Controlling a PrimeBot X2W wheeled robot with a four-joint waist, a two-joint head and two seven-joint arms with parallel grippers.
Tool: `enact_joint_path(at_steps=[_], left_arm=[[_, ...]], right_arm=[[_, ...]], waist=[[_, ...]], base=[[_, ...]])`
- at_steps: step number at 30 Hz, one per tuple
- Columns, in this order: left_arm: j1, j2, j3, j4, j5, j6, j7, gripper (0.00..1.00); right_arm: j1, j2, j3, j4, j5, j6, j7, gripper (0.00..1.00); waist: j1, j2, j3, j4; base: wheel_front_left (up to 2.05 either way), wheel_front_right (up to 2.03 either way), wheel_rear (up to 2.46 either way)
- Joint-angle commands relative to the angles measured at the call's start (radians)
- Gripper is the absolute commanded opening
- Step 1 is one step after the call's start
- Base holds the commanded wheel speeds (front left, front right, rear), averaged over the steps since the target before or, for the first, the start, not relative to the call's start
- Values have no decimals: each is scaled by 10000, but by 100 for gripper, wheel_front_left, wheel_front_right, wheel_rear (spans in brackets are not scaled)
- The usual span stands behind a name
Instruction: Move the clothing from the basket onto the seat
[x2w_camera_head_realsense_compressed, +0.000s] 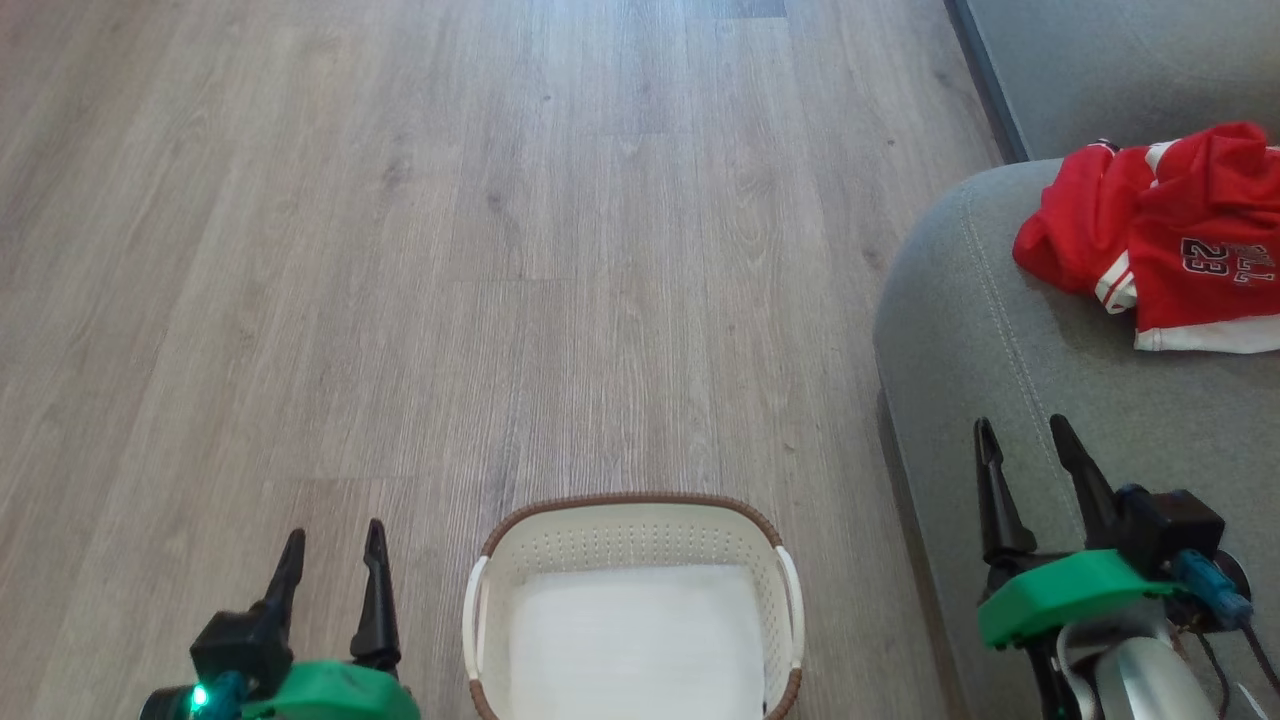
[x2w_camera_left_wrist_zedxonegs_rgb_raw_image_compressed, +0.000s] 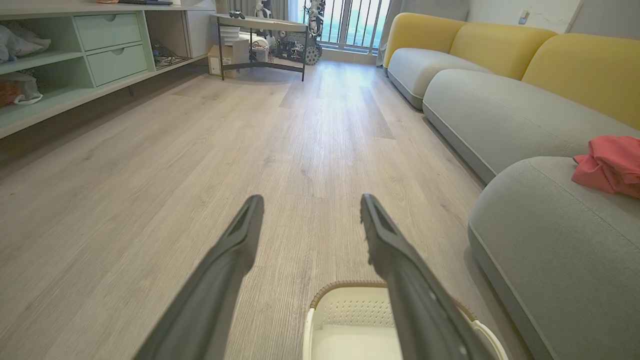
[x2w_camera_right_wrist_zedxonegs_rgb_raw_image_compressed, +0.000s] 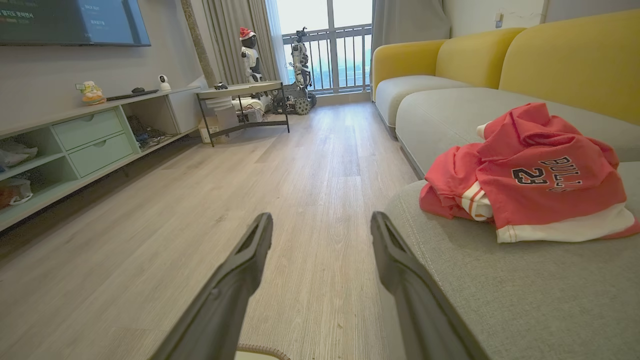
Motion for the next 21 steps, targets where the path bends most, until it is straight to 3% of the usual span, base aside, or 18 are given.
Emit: enact_joint_path(at_steps=[1,6,7,11,21], left_arm=[[-266,-22,415,-281,97,-48,-126,100],[-253,-96,490,-213,101,-60,-126,100],[2,-91,62,71,74,-24,2,0],[191,-237,-22,809,42,-82,38,0],[-5,-266,224,801,-1026,-285,334,0]], right_arm=[[-131,22,248,-265,93,-4,-93,100],[-139,22,255,-214,121,-4,-93,100],[2,0,13,94,80,0,0,0],[293,2,54,902,114,0,46,0],[212,4,-24,819,1252,0,346,0]], waist=[[0,-1,0,-1],[0,-1,16,-25],[0,-1,15,-24],[0,-1,18,-28],[0,-1,56,-46]], base=[[0,0,0],[0,0,0],[0,0,0],[0,0,0],[0,0,0]])
